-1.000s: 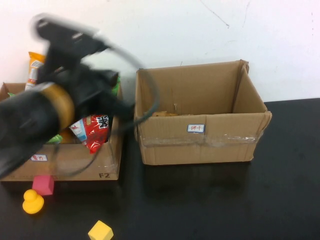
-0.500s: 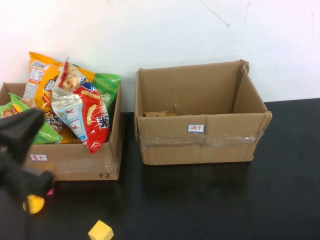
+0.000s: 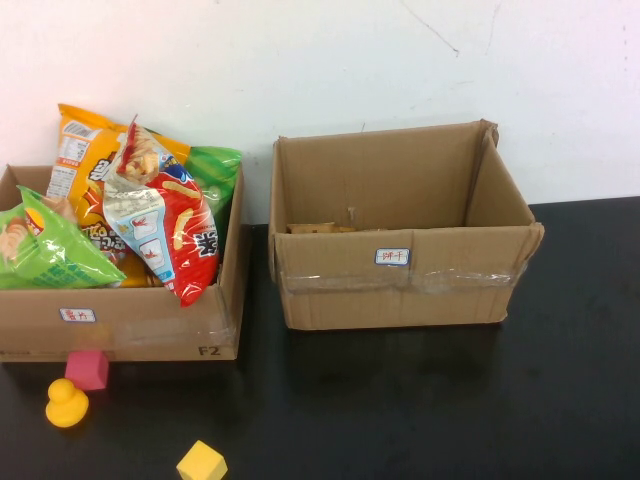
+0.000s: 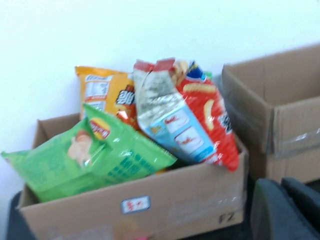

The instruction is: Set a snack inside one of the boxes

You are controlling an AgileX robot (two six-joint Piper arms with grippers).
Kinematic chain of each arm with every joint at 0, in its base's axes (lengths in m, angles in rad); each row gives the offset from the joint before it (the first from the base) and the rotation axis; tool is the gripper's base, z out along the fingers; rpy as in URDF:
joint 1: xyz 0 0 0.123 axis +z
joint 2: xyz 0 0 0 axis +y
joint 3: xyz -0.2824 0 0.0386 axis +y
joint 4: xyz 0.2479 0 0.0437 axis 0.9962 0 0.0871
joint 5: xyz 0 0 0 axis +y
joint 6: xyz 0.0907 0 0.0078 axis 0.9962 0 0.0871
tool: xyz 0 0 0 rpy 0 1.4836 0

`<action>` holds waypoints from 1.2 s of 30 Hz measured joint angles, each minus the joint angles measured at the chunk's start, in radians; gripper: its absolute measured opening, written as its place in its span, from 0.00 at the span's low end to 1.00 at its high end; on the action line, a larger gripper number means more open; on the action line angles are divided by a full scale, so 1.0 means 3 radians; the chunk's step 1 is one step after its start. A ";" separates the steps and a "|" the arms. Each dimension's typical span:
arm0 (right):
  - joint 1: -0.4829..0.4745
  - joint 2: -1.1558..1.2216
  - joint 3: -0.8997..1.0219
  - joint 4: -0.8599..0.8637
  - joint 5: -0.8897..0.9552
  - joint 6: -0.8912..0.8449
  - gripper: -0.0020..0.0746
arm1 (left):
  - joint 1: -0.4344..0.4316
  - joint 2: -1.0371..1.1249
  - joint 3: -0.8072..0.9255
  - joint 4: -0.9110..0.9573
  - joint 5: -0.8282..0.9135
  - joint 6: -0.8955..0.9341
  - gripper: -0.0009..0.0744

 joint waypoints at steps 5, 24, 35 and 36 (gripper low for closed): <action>0.0000 0.0000 0.0000 0.0000 0.0000 0.0000 0.02 | 0.0037 -0.0664 0.0221 -0.0322 0.0337 0.0453 0.01; 0.0000 0.0000 0.0000 0.0000 0.0000 0.0000 0.02 | 0.1532 -0.0848 0.1109 -0.2390 -0.0974 0.2326 0.01; 0.0000 0.0000 0.0000 0.0000 0.0000 0.0000 0.02 | 0.2334 -0.0848 0.1170 -0.2691 -0.0350 0.2428 0.01; 0.0000 0.0000 0.0000 0.0000 0.0000 0.0000 0.02 | 0.2368 -0.0848 0.1170 -0.2701 -0.0327 0.2434 0.01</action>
